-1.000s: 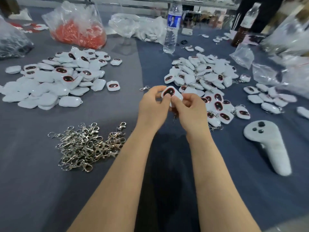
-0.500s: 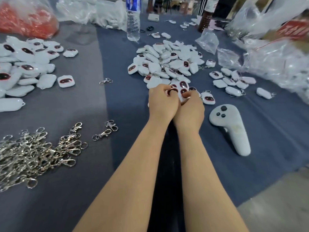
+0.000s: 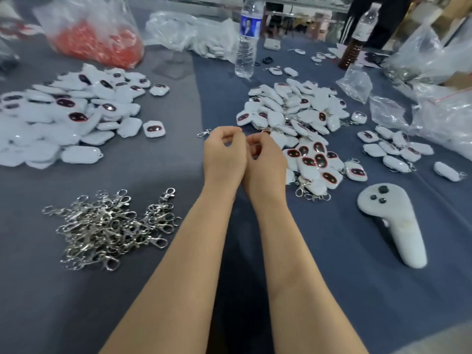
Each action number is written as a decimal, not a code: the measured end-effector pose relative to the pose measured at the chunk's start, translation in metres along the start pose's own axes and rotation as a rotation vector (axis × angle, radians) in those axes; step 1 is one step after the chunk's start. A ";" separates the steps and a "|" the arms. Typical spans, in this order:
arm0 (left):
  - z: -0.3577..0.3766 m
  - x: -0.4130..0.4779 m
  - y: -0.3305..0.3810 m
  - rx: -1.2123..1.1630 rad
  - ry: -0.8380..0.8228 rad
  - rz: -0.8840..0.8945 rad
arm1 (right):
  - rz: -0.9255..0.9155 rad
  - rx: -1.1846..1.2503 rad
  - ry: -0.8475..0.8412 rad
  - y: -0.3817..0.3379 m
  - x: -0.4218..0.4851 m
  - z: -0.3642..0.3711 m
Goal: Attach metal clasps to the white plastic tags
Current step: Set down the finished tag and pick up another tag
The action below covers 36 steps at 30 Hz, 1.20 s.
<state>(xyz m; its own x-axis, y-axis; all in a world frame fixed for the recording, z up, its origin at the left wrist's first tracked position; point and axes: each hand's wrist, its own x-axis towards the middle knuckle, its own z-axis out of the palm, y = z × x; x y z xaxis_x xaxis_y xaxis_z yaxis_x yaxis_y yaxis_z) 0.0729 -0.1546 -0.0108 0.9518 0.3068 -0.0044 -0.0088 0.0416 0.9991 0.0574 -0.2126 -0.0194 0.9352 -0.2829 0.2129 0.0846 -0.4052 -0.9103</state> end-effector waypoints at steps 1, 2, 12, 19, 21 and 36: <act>-0.018 0.006 0.001 -0.018 0.053 -0.009 | -0.025 0.004 -0.055 -0.006 -0.003 0.015; -0.036 0.010 0.002 -0.045 0.110 -0.015 | -0.040 -0.005 -0.112 -0.013 -0.007 0.031; -0.201 0.041 0.000 -0.238 0.586 -0.083 | -0.302 -0.448 -0.583 -0.064 -0.053 0.180; -0.212 0.045 -0.004 -0.336 0.576 -0.111 | -0.290 -0.553 -0.603 -0.068 -0.053 0.206; -0.209 0.043 -0.004 -0.358 0.561 -0.093 | -0.290 -0.552 -0.534 -0.068 -0.055 0.206; -0.213 0.025 0.003 -0.362 0.407 -0.095 | -0.081 -0.075 -0.437 -0.072 -0.041 0.146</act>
<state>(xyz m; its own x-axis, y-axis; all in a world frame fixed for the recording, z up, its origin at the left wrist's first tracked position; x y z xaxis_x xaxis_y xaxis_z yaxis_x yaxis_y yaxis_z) 0.0313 0.0555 -0.0167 0.7587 0.6255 -0.1819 -0.1017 0.3896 0.9153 0.0629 -0.0454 -0.0144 0.9853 0.1396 0.0980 0.1537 -0.4777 -0.8650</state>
